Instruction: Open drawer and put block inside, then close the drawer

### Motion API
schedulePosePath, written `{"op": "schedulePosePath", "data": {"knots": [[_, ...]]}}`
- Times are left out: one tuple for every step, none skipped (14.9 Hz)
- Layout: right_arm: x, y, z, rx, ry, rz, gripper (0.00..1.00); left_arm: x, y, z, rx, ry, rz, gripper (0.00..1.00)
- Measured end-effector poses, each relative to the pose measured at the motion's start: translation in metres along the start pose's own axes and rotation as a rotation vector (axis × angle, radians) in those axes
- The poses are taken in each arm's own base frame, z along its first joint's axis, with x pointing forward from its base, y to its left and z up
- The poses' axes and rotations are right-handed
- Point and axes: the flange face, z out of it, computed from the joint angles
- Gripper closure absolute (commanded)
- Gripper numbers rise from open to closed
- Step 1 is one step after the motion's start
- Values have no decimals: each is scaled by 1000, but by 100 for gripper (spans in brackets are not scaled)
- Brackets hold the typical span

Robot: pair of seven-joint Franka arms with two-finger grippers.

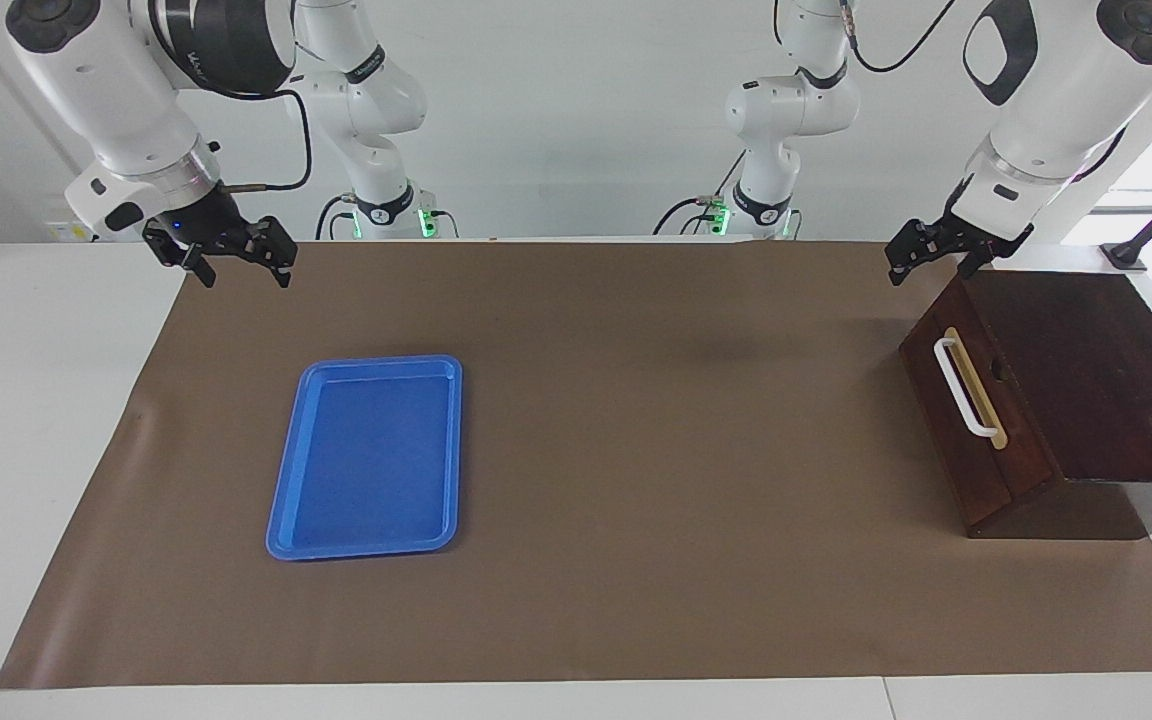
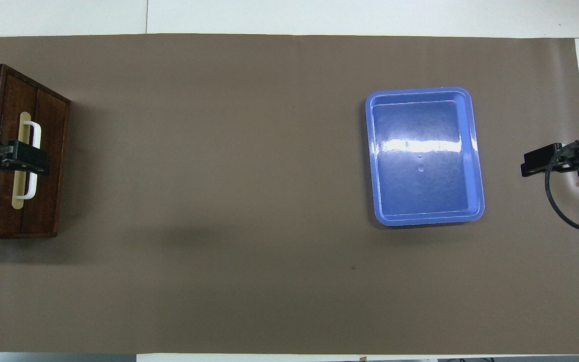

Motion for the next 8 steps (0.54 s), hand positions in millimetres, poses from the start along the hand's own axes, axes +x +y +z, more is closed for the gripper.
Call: {"op": "schedulePosePath", "data": {"knots": [[0, 0, 0, 0, 0, 0, 0, 0, 0, 0, 0, -1, 5, 0], [0, 0, 0, 0, 0, 0, 0, 0, -1, 1, 0, -1, 12, 0], [0, 0, 0, 0, 0, 0, 0, 1, -2, 1, -1, -2, 20, 0], [0, 0, 0, 0, 0, 0, 0, 1, -3, 1, -2, -1, 23, 0], [0, 0, 0, 0, 0, 0, 0, 1, -4, 0, -3, 0, 25, 0], [0, 0, 0, 0, 0, 0, 0, 1, -5, 0, -4, 1, 27, 0], [0, 0, 0, 0, 0, 0, 0, 1, -5, -1, -4, 2, 27, 0], [0, 0, 0, 0, 0, 0, 0, 1, -5, -2, -4, 4, 27, 0]]}}
